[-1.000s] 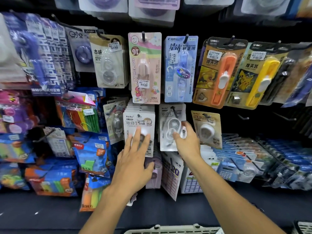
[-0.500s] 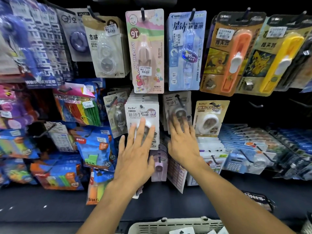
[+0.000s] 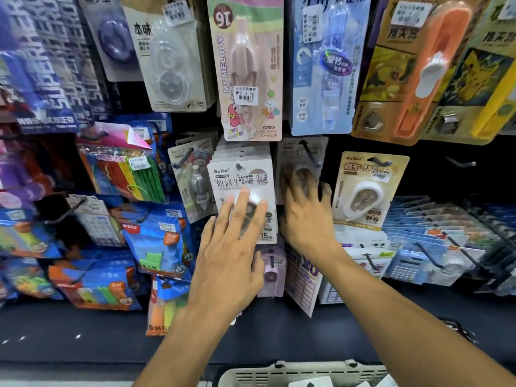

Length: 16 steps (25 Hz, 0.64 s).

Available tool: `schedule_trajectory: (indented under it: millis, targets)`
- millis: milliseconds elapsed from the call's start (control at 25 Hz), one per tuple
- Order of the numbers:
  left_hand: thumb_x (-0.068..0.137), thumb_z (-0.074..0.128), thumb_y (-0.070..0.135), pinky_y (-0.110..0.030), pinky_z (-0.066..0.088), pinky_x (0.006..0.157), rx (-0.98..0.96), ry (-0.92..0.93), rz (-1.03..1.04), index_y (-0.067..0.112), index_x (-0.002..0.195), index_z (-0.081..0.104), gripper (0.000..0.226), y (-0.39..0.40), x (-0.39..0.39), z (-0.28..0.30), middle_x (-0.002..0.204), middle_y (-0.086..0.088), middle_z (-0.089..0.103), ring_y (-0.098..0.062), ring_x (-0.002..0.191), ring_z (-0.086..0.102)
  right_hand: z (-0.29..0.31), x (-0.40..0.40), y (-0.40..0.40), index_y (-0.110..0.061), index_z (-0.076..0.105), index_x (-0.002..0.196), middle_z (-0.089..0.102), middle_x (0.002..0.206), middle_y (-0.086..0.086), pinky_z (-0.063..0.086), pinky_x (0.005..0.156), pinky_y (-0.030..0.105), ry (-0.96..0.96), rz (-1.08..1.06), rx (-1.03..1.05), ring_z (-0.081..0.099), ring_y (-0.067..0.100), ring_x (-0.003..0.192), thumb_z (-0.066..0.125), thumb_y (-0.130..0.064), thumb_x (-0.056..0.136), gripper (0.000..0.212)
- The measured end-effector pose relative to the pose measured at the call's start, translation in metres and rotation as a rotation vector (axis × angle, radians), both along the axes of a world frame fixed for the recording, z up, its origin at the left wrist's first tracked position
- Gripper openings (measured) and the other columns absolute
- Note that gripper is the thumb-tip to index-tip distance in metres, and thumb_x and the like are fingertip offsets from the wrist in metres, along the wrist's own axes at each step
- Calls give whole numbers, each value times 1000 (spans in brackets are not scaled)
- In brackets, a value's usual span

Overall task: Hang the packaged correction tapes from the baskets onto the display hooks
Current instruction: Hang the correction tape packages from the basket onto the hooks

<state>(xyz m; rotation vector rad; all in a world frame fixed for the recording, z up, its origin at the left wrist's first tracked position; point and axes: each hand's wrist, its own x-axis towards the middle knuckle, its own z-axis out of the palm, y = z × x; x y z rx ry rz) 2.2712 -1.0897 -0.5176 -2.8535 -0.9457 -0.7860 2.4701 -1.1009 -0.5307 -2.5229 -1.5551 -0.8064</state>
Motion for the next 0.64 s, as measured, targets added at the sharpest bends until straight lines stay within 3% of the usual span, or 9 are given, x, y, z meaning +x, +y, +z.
schedule_trajectory:
  millis: [80, 240, 320, 400, 520, 640]
  targets:
    - [86, 66, 21, -49, 22, 124, 3, -7, 4, 26, 162, 25, 87, 1, -2, 0, 172, -4, 11, -31, 158, 17, 9, -1, 5, -7, 41, 150, 40, 156, 16, 32, 105, 54, 13, 35, 10, 34, 43, 141, 62, -31, 82, 76]
    - [92, 58, 24, -51, 16, 127, -46, 37, 6, 30, 164, 6, 89, -6, -7, 3, 169, 5, -18, -27, 160, -3, -5, -13, -22, -12, 30, 156, 24, 165, 14, 26, 116, 50, 141, 150, -35, 24, 39, 148, 56, -29, 86, 77]
    - [91, 58, 24, -54, 14, 127, -52, 39, 47, 27, 164, 4, 91, -14, -10, -2, 171, 0, -16, -29, 160, -4, -39, -33, -64, -13, 36, 154, 21, 167, 10, 25, 118, 50, 289, 195, -2, 23, 36, 150, 57, -25, 89, 69]
    - [89, 59, 24, -56, 13, 124, -92, 65, 99, 21, 165, 9, 91, -32, -12, -25, 173, -7, -4, -34, 159, 2, -92, -61, -120, -13, 44, 150, 25, 165, 9, 29, 118, 49, 507, 203, -26, 28, 34, 148, 56, -21, 94, 58]
    - [90, 62, 27, -50, 25, 121, -339, 334, 51, 18, 160, 27, 78, -75, -22, -98, 169, -10, 21, -32, 153, 23, -176, -104, -210, -14, 54, 141, 48, 152, 8, 39, 111, 40, 854, 63, -204, 45, 30, 137, 55, -20, 96, 46]
    - [93, 60, 27, -43, 47, 105, -686, 549, 67, 23, 138, 57, 46, -114, -55, -174, 140, -7, 61, -30, 128, 56, -225, -117, -263, -13, 56, 133, 67, 127, 8, 50, 93, 35, 1042, -228, -332, 63, 29, 116, 55, -24, 96, 39]
